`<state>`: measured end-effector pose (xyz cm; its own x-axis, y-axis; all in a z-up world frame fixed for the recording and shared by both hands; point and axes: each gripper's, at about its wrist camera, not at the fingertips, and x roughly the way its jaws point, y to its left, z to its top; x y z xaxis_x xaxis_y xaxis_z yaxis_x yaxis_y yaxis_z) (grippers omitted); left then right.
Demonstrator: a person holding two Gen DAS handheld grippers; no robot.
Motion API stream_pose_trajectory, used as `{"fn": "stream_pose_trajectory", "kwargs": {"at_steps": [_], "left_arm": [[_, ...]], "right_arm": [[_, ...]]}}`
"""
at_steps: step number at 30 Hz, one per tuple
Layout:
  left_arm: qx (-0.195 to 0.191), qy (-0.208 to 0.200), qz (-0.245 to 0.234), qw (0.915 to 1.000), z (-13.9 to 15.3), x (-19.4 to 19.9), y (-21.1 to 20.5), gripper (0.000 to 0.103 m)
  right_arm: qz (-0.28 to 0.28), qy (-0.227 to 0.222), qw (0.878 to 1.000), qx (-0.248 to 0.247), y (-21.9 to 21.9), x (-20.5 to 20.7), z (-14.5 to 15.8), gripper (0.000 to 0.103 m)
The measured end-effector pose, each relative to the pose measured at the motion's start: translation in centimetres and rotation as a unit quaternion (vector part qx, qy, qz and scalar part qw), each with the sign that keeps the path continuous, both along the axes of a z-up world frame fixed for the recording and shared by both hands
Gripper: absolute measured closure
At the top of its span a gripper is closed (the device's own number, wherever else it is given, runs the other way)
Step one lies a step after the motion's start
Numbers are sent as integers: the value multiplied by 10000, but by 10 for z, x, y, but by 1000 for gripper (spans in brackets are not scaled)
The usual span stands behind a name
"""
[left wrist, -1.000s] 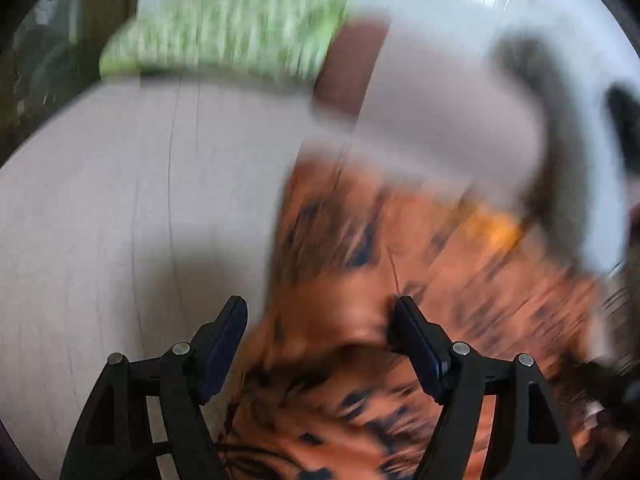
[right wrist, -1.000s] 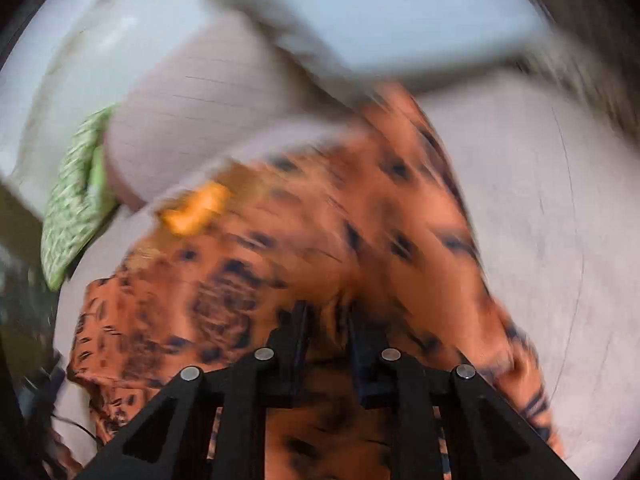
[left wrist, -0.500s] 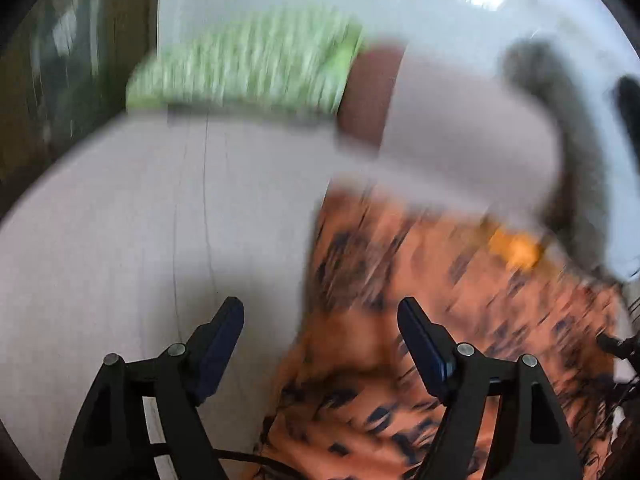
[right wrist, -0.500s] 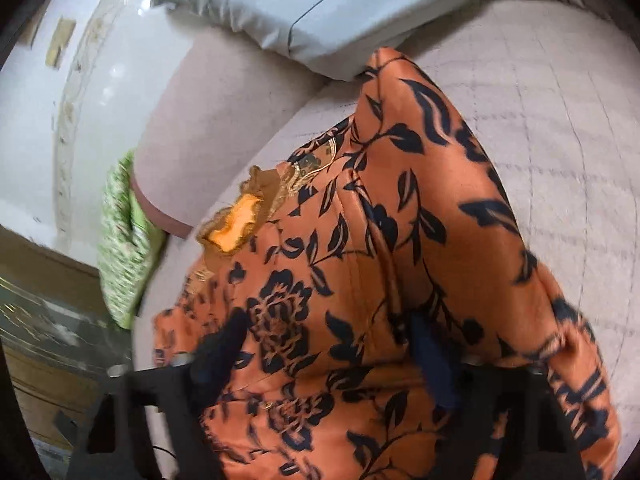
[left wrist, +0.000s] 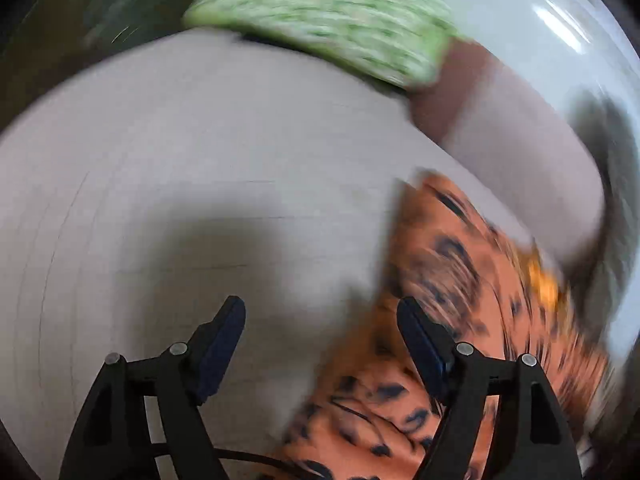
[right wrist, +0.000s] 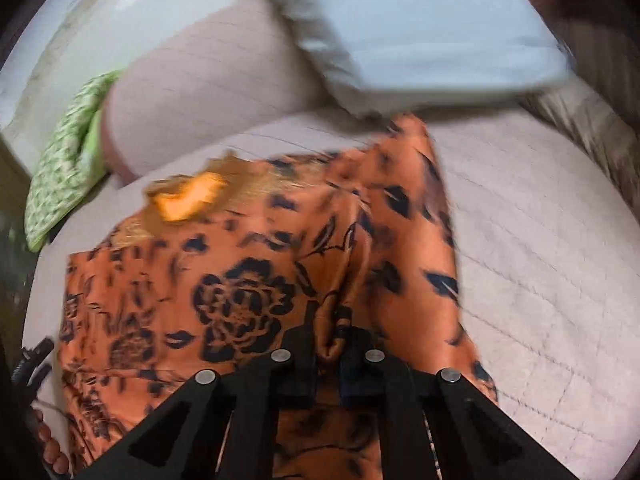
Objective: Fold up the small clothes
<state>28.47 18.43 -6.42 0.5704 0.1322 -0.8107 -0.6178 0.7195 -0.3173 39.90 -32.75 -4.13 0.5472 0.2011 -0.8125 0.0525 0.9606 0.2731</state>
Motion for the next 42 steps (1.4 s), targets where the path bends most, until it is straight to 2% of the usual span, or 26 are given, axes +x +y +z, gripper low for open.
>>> {"fn": "stream_pose_trajectory", "kwargs": {"at_steps": [2,5,6,7,9,11,14,17,19,20,21,22,23,24,26,29,31,32,33,34,36,38,39,40,41,42], "left_arm": [[99,-149,226,9996,9,-3,12,26],[380,-314,-266,9984,19,7,-8,26],[627,-219,-556,9962,19,14,-21,25],[1052,183,-1026,9890,10,28,-40,25],[1490,1049,-1406,9731,-17,44,-59,23],[1398,895,-1153,9794,-16,42,-53,22],[1517,883,-835,9809,-10,44,-42,22],[1130,869,-698,9873,-15,45,-28,22],[1161,882,-712,9868,-16,47,-27,21],[1195,883,-723,9862,-15,45,-27,21],[1213,884,-730,9860,-15,49,-27,21],[1202,883,-737,9861,-14,50,-27,21],[1169,873,-741,9865,-14,50,-28,21],[1134,869,-739,9870,-15,49,-30,21],[1074,859,-721,9879,-15,44,-21,21],[1106,870,-679,9877,-15,42,-26,21],[1163,833,-669,9875,-8,30,-30,21],[1158,794,-651,9879,-6,29,-30,21],[1163,767,-633,9882,-2,23,-33,21],[1198,687,-578,9887,3,20,-33,21],[1318,518,-492,9887,13,12,-34,21],[1548,591,-500,9849,14,12,-38,21],[1656,879,-559,9807,5,16,-38,21],[1476,1096,-585,9812,-9,20,-33,21],[1293,1008,-480,9853,-12,19,-27,21],[1317,1007,-306,9857,-7,17,-23,21]], "right_arm": [[165,-217,9995,-160,4,-3,-2,96],[122,-189,9997,-6,1,-2,-4,94],[105,-173,9998,39,1,-1,-5,94],[95,-151,9998,82,-3,0,-5,94],[109,-155,9998,-16,-3,-4,-1,94],[44,-328,9994,-64,2,-19,17,93],[-24,-818,9966,-91,4,-37,44,92],[162,-1197,9926,139,14,-44,61,92],[410,-1045,9929,391,22,-34,54,86],[298,-779,9962,265,21,-26,42,78],[15,-362,9993,-21,16,-19,25,72],[-305,54,9994,-157,7,-14,9,72],[-542,142,9980,281,-10,-18,-3,72],[-645,-37,9966,504,-20,-25,-2,72],[-873,-235,9959,-74,-24,-37,12,72],[-1041,-727,9911,-392,-23,-50,39,71],[-965,-1217,9878,-73,-19,-56,58,63],[-806,-1358,9874,106,-15,-56,62,42],[-586,-1461,9873,232,-8,-54,64,27],[-256,-1409,9891,331,5,-48,60,26],[66,-903,9948,456,13,-30,35,26],[-160,-59,9981,597,1,-12,-10,31],[-312,-262,9962,766,-6,-17,-6,37],[-434,-387,9943,892,-11,-27,3,37],[-495,-422,9950,754,-12,-36,14,35],[-438,-555,9960,549,-12,-48,28,35]]}}
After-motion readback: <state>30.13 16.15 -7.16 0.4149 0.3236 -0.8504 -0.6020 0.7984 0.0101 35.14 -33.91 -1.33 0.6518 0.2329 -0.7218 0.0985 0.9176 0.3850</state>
